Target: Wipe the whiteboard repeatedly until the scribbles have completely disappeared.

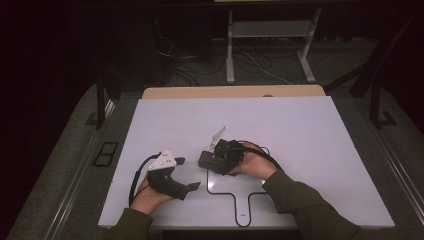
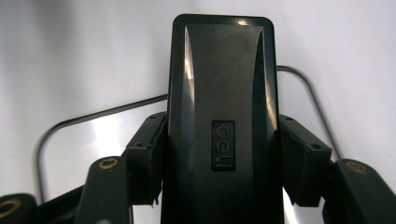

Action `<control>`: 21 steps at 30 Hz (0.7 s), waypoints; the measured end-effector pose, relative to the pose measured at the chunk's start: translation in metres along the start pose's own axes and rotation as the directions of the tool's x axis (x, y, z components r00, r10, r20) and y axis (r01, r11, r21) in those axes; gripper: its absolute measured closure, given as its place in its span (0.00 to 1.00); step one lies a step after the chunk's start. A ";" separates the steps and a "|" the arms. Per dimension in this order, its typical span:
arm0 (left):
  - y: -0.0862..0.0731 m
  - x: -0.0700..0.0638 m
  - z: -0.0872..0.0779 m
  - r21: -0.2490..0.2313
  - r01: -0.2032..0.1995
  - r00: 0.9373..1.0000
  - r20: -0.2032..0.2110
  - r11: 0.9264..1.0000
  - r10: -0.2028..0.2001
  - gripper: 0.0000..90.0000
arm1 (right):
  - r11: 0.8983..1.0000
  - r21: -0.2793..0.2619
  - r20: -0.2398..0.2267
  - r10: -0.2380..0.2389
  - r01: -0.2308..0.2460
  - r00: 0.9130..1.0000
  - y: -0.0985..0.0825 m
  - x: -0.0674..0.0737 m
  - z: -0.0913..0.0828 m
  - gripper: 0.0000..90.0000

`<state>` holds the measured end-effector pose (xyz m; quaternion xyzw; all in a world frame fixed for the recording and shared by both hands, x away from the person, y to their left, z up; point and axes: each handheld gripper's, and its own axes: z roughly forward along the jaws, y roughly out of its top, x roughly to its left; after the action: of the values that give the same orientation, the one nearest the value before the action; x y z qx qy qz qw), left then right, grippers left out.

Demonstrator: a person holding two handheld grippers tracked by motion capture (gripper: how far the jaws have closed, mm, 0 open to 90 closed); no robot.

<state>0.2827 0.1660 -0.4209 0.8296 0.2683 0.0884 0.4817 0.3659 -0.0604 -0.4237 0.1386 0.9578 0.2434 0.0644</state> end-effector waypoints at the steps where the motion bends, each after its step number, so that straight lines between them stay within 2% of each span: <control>1: 0.000 0.000 0.000 0.000 0.000 1.000 0.000 1.000 0.000 0.00 | 1.000 0.003 -0.005 -0.006 0.006 1.000 -0.001 0.004 -0.001 0.43; 4: 0.000 0.000 0.000 -0.002 0.002 1.000 0.000 1.000 -0.002 0.00 | 1.000 0.001 -0.017 -0.024 0.024 1.000 -0.004 0.018 -0.004 0.43; 7: 0.000 0.000 0.000 -0.003 -0.002 1.000 0.000 1.000 0.002 0.00 | 0.999 0.002 -0.025 -0.039 0.039 0.999 -0.005 0.025 -0.005 0.43; 8: 0.000 0.000 0.000 -0.003 -0.005 1.000 -0.001 1.000 0.005 0.00 | 0.998 0.002 -0.041 -0.058 0.059 0.997 -0.007 0.031 -0.007 0.43; 12: 0.000 0.000 0.001 -0.003 -0.005 1.000 -0.001 1.000 0.005 0.00 | 0.998 0.004 -0.045 -0.068 0.068 0.997 -0.008 0.036 -0.008 0.43; 15: 0.001 -0.001 0.000 -0.001 -0.006 1.000 0.000 1.000 0.006 0.00 | 0.998 -0.004 -0.056 -0.057 0.057 0.997 -0.008 0.032 -0.007 0.43; 18: 0.000 -0.001 0.001 -0.003 0.003 1.000 0.000 1.000 -0.003 0.00 | 0.999 -0.010 -0.046 -0.043 0.042 0.998 -0.007 0.027 -0.006 0.43; 21: 0.000 -0.001 0.001 -0.003 -0.001 1.000 0.001 1.000 0.001 0.00 | 1.000 -0.019 -0.037 -0.009 0.009 0.999 -0.005 0.012 -0.002 0.43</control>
<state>0.2824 0.1648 -0.4209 0.8290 0.2674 0.0888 0.4831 0.3529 -0.0620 -0.4246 0.1291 0.9572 0.2545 0.0491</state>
